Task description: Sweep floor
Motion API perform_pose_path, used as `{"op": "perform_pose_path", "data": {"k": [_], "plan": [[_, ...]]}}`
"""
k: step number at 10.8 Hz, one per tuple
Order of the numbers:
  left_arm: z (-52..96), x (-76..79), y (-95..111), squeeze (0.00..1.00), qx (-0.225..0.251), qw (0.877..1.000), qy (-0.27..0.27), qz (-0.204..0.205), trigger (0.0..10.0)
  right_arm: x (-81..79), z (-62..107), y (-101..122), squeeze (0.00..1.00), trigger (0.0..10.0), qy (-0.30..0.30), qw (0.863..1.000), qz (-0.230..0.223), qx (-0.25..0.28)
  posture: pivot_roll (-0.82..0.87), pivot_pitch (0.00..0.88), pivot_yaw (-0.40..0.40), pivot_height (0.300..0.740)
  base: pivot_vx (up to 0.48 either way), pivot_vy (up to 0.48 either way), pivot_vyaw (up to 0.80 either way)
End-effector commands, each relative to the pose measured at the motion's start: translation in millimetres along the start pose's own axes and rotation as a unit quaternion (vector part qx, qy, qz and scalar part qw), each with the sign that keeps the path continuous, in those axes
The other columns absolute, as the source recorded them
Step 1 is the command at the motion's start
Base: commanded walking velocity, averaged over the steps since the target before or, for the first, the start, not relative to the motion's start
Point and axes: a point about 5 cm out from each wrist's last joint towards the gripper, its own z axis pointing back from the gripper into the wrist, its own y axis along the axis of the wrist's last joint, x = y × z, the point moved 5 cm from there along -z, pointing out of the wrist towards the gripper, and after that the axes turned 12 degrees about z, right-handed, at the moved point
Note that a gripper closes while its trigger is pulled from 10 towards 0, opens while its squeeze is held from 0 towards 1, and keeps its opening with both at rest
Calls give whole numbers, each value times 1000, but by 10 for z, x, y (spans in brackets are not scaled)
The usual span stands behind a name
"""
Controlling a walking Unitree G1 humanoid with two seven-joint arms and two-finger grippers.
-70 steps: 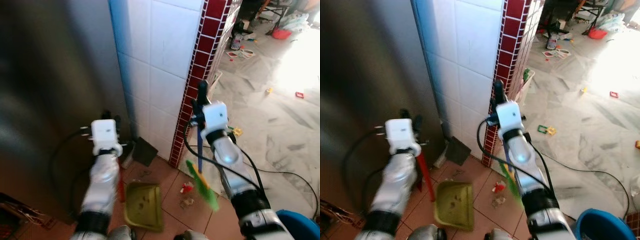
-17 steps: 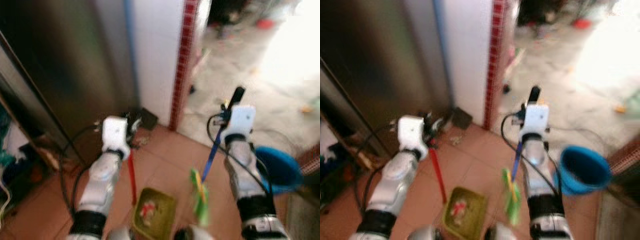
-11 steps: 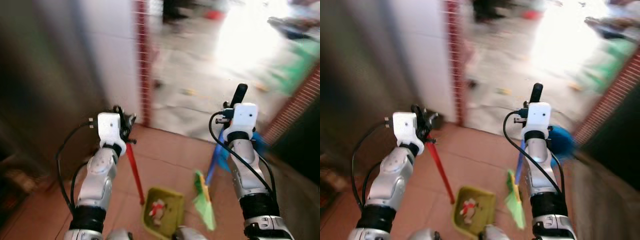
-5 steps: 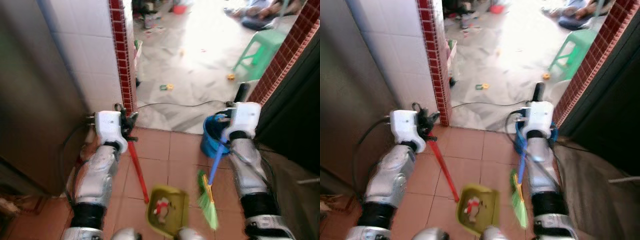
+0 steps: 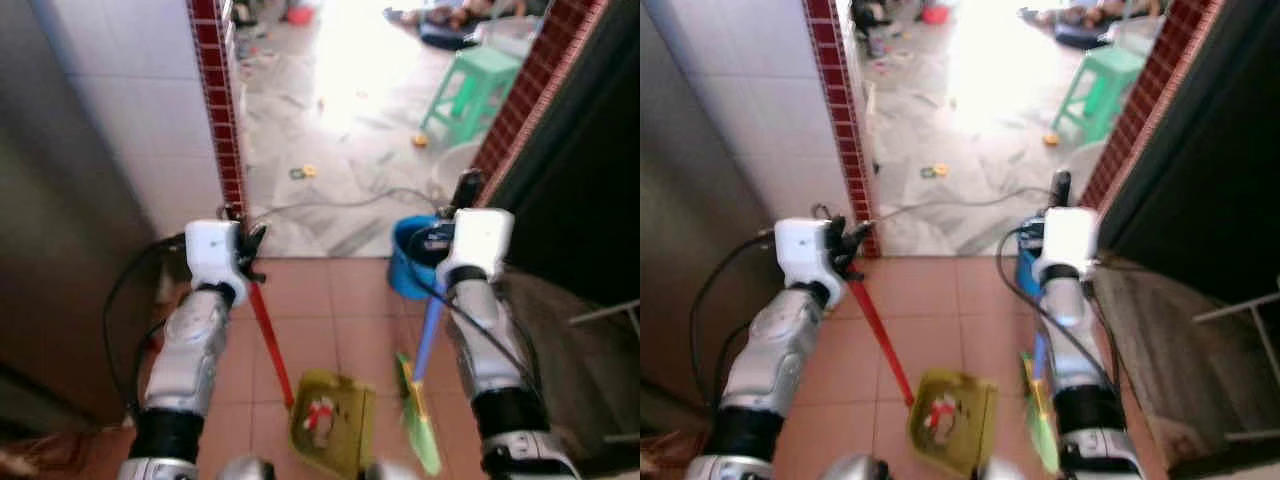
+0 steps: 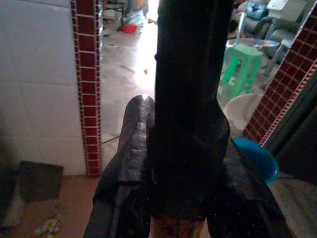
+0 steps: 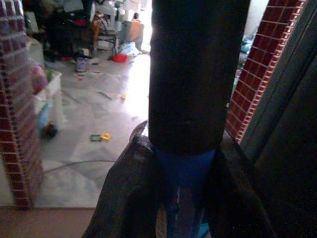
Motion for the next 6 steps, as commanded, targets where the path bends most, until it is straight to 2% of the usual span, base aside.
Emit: {"op": "perform_pose_path", "data": {"k": [1,4,5,6], "plan": [[-20,155,143,0,26,999,-27,-4,10000,106,-29,52,0,10000,-16,1000,2,9,-37,0,2,740,0,0,0],[-18,152,192,0,40,999,-22,-9,10000,143,-34,51,0,10000,-28,999,15,11,-36,0,9,740,0,0,0],[-28,133,254,0,55,998,-10,-2,10000,194,-32,40,0,10000,-38,999,28,10,-36,0,9,740,0,0,0],[-57,90,384,0,76,997,9,13,10000,352,-14,-61,0,10000,-67,996,60,-8,-41,0,13,740,0,0,0]]}}
